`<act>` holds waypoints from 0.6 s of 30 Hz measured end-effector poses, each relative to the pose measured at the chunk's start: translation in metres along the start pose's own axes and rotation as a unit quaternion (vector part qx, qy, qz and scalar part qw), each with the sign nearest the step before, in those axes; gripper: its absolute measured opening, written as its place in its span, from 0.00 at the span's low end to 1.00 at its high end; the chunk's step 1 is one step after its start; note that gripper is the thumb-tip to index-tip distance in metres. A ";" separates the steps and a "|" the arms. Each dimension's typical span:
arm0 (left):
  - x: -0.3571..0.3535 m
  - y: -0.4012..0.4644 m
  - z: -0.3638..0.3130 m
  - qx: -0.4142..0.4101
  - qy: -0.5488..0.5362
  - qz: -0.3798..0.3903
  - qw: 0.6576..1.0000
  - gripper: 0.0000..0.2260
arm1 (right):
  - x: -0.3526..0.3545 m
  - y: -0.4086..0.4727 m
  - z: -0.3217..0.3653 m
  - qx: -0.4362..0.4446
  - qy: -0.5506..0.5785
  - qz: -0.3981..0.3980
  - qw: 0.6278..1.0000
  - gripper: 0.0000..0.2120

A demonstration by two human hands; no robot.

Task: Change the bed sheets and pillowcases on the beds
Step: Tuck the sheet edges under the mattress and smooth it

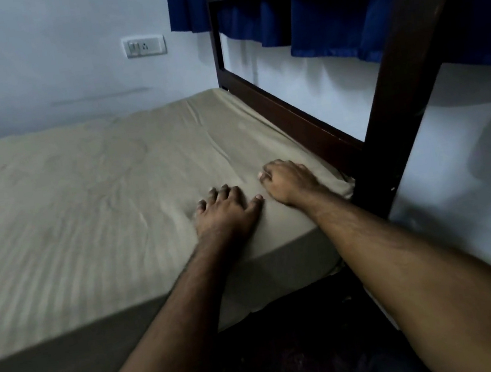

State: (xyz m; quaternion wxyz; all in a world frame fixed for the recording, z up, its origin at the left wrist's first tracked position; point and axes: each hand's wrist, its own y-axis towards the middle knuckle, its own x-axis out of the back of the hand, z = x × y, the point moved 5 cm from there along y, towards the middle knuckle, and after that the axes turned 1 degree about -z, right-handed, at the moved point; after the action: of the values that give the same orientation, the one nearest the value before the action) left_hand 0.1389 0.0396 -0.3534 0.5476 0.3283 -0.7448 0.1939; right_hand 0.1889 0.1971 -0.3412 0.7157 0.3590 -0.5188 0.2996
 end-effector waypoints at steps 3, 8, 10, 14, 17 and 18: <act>0.000 0.015 0.009 -0.020 0.008 0.054 0.998 0.35 | -0.001 0.003 -0.005 -0.040 0.003 -0.058 0.998 0.18; -0.001 0.031 0.020 -0.050 -0.075 -0.020 0.996 0.27 | -0.005 0.007 0.000 -0.026 -0.018 -0.099 0.995 0.13; -0.001 0.039 0.023 -0.062 -0.107 -0.059 0.991 0.20 | -0.005 0.008 -0.001 -0.025 -0.006 -0.110 0.994 0.08; 0.000 0.048 0.022 -0.080 -0.101 -0.094 0.987 0.11 | -0.008 0.009 -0.002 -0.025 -0.017 -0.106 0.994 0.07; -0.001 0.047 0.016 -0.095 -0.061 -0.107 0.988 0.11 | -0.010 0.014 -0.002 -0.031 -0.045 -0.075 0.996 0.08; -0.002 0.047 0.016 -0.100 -0.061 -0.109 0.987 0.11 | -0.010 0.016 -0.002 -0.025 -0.049 -0.063 0.996 0.09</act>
State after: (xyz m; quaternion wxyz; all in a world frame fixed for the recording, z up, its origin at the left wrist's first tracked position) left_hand 0.0952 0.0626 -0.3569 0.5492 0.3622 -0.7522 0.0372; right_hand 0.1743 0.2073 -0.3479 0.7156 0.3870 -0.5372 0.2224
